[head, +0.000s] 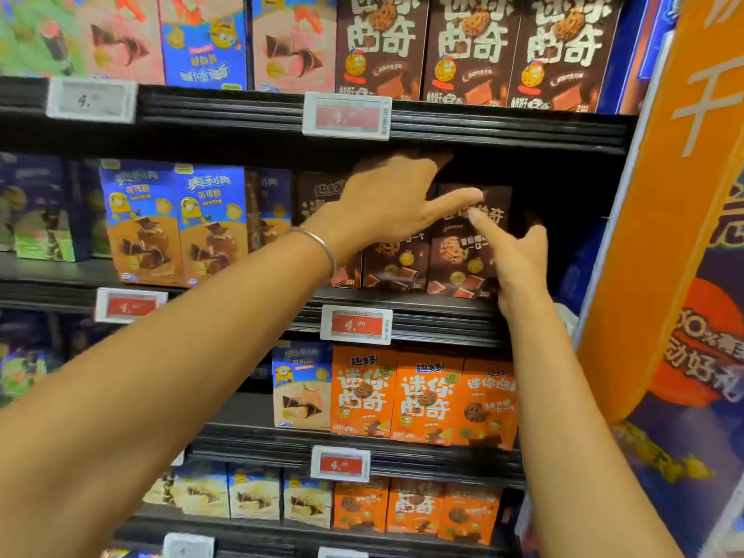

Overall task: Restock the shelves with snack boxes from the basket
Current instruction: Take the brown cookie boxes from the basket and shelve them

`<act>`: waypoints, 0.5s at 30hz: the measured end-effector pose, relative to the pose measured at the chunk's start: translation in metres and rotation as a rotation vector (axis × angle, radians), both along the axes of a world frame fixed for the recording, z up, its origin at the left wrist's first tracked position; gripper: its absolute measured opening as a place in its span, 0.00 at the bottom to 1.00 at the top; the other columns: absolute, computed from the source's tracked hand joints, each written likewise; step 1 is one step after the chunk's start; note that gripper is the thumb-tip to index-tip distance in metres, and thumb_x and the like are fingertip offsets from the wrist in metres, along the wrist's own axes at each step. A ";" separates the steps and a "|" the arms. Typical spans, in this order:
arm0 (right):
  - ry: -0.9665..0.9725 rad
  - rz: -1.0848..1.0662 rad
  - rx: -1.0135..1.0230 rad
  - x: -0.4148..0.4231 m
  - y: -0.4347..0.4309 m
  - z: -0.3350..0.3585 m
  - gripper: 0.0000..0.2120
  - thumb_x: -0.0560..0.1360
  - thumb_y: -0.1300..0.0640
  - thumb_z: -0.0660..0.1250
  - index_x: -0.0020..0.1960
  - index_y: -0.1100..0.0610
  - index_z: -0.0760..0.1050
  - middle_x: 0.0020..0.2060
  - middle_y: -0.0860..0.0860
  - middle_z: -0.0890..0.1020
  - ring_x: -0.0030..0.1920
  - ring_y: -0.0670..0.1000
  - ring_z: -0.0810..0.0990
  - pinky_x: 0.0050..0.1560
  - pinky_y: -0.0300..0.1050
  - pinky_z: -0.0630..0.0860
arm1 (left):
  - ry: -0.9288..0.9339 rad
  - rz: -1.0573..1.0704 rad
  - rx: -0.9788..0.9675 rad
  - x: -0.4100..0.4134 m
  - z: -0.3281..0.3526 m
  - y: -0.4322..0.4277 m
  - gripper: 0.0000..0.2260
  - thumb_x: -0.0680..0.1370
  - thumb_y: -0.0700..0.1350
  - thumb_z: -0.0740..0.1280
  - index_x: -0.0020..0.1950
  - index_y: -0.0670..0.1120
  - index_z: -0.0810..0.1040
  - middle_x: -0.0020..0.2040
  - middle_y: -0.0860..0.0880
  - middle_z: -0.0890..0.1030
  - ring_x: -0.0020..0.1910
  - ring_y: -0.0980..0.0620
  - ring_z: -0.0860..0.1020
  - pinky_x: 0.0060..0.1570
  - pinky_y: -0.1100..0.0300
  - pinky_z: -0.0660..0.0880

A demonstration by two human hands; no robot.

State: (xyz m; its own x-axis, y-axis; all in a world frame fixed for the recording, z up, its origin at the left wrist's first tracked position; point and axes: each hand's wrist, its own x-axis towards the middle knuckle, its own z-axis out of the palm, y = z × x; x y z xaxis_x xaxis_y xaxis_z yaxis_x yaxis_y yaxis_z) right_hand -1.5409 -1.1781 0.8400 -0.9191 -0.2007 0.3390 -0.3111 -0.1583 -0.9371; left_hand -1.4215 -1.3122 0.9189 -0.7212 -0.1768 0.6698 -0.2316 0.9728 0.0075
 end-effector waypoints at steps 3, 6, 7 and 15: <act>0.164 -0.149 -0.169 0.031 -0.007 0.001 0.47 0.66 0.39 0.76 0.77 0.54 0.61 0.74 0.53 0.67 0.72 0.53 0.69 0.69 0.49 0.74 | 0.231 -0.104 -0.214 0.047 -0.032 0.005 0.33 0.82 0.69 0.53 0.75 0.49 0.76 0.65 0.47 0.81 0.62 0.46 0.80 0.53 0.51 0.75; 0.327 -0.333 -0.311 0.073 -0.023 0.003 0.27 0.71 0.49 0.74 0.67 0.55 0.72 0.65 0.51 0.73 0.66 0.50 0.72 0.61 0.28 0.68 | 0.397 -0.173 -0.195 0.089 -0.055 -0.013 0.23 0.83 0.59 0.64 0.70 0.45 0.81 0.68 0.46 0.81 0.68 0.47 0.78 0.64 0.50 0.76; 0.363 -0.341 -0.326 0.089 -0.031 0.003 0.24 0.72 0.50 0.74 0.65 0.54 0.73 0.63 0.50 0.74 0.65 0.49 0.72 0.62 0.31 0.68 | 0.454 -0.157 -0.181 0.103 -0.061 -0.021 0.21 0.83 0.56 0.66 0.68 0.44 0.82 0.67 0.46 0.82 0.68 0.47 0.79 0.64 0.48 0.76; 0.398 0.068 -0.016 0.170 -0.116 -0.013 0.27 0.73 0.48 0.75 0.68 0.56 0.72 0.64 0.53 0.73 0.65 0.52 0.73 0.68 0.48 0.69 | 0.714 0.170 0.276 0.205 -0.095 -0.111 0.40 0.74 0.59 0.74 0.78 0.39 0.67 0.73 0.40 0.71 0.74 0.42 0.69 0.74 0.60 0.61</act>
State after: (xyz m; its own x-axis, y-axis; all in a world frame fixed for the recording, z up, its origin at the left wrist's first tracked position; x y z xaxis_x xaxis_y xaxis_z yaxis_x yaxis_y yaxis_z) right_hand -1.3713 -1.2943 0.8273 -0.7000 -0.2483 0.6696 -0.6377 -0.2046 -0.7426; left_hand -1.2161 -1.4229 0.8244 -0.0803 -0.4737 0.8770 -0.2247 0.8658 0.4471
